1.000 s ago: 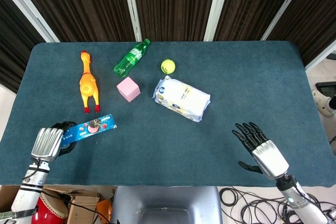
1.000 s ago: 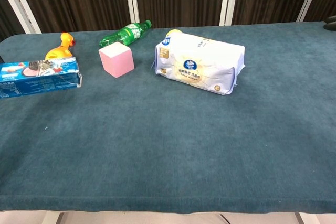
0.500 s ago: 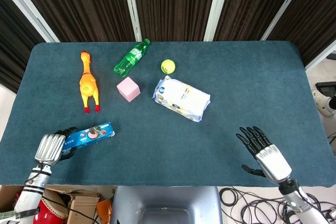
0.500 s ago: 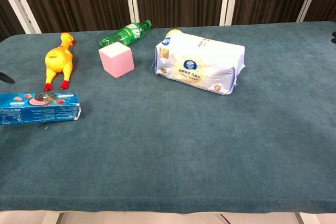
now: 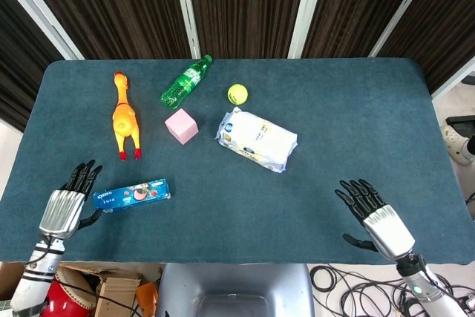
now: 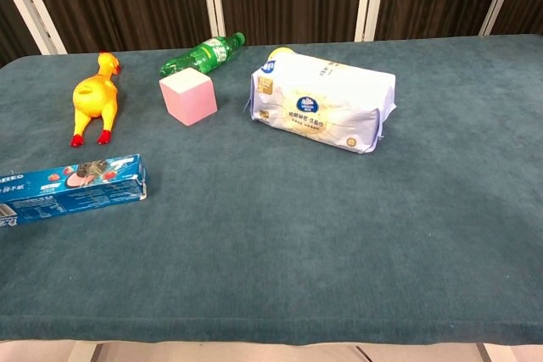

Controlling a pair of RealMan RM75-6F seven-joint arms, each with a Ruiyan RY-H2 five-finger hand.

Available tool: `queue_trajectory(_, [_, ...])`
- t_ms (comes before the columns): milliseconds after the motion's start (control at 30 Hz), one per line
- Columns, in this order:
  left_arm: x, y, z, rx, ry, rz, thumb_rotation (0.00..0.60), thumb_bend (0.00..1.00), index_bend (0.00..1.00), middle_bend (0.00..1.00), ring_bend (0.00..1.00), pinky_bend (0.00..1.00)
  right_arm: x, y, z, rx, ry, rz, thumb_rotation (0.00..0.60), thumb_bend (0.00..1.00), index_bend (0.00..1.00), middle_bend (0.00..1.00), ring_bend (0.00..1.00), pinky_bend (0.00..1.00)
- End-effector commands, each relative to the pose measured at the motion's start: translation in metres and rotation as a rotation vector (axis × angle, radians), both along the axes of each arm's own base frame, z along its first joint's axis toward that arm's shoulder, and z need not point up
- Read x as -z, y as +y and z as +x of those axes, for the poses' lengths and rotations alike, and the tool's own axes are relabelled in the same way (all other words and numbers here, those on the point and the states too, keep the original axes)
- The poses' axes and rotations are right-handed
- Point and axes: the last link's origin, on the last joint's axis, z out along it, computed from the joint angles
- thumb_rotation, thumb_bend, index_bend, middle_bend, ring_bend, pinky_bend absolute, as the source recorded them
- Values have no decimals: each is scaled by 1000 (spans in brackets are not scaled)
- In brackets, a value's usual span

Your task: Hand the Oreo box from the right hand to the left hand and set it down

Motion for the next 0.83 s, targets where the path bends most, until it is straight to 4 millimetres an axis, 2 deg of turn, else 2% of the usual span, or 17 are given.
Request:
queue_trajectory(33, [-25, -25, 14, 111, 15, 90, 600, 232, 4, 0, 8, 420, -6, 3, -1, 4, 7, -28, 600, 33, 0, 0, 0, 73])
queue_trajectory(200, [-36, -48, 17, 131, 68, 172, 600, 232, 58, 0, 10, 389, -24, 14, -7, 104, 45, -83, 600, 33, 0, 0, 0, 91])
queue_trajectory(367, [-36, -55, 13, 122, 99, 153, 600, 232, 84, 33, 35, 381, -34, 19, -8, 183, 44, -126, 600, 33, 0, 0, 0, 143])
queue_trajectory(433, [-32, -62, 10, 62, 116, 106, 600, 236, 91, 40, 37, 381, -39, 22, -12, 278, 73, -214, 600, 33, 0, 0, 0, 152])
queue_trajectory(600, [-33, -71, 4, -45, 168, 54, 600, 241, 106, 65, 56, 381, -32, 24, -9, 328, 101, -199, 600, 33, 0, 0, 0, 159])
queue_trajectory(833, [-36, -69, 2, -102, 156, 37, 600, 250, 107, 82, 84, 387, -27, 23, -8, 336, 129, -163, 600, 33, 0, 0, 0, 164])
